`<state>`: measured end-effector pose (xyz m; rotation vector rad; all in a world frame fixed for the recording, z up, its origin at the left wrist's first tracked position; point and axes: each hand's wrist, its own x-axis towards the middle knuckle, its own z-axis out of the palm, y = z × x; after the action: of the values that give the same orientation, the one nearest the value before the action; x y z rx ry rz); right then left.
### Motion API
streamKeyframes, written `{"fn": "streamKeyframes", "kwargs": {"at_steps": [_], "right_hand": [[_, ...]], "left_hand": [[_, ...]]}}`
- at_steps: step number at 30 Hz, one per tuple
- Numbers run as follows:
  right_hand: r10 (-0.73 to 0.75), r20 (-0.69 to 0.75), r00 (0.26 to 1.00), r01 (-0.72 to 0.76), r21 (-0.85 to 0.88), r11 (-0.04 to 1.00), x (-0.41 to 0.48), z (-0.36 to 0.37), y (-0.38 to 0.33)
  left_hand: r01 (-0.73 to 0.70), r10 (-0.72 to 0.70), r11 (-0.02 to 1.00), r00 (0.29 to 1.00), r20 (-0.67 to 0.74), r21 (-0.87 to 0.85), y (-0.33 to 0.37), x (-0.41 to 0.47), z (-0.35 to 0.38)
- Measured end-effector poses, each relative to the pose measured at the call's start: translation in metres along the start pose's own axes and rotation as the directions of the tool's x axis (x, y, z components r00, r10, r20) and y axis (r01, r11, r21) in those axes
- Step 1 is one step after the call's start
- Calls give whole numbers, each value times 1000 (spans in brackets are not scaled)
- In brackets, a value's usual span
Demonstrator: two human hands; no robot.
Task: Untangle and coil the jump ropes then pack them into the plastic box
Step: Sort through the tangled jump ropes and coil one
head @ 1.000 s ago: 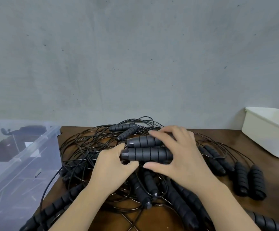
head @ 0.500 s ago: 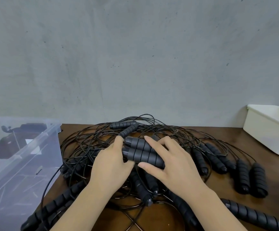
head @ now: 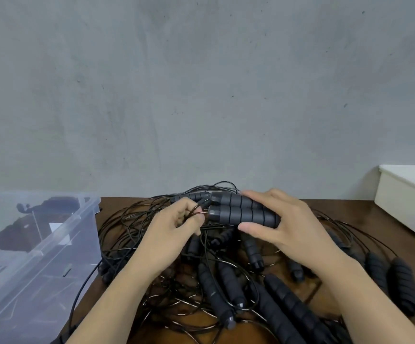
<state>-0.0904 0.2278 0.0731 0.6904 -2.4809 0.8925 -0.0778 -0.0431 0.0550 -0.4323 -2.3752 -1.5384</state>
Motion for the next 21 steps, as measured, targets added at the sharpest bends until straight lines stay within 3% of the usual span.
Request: {"fn": "streamKeyframes", "kwargs": {"at_steps": [3, 6, 10, 15, 21], "right_hand": [[62, 0, 998, -61, 179, 982, 23, -25, -14], [71, 8, 997, -70, 314, 947, 39, -42, -34], [92, -30, 995, -73, 394, 916, 49, -60, -53], [106, -17, 994, -86, 456, 886, 45, -80, -63], [141, -2, 990, -129, 385, 914, 36, -86, -65]], "left_hand": [[-86, 84, 990, 996, -20, -112, 21, 23, -5], [-201, 171, 950, 975, -142, -238, 43, 48, -7], [-280, 222, 882, 956, -190, -379, 62, 68, -4], [-320, 296, 890, 947, -123, -326, 73, 76, -12], [-325, 316, 920, 946, -75, -219, 75, 71, -26]]}}
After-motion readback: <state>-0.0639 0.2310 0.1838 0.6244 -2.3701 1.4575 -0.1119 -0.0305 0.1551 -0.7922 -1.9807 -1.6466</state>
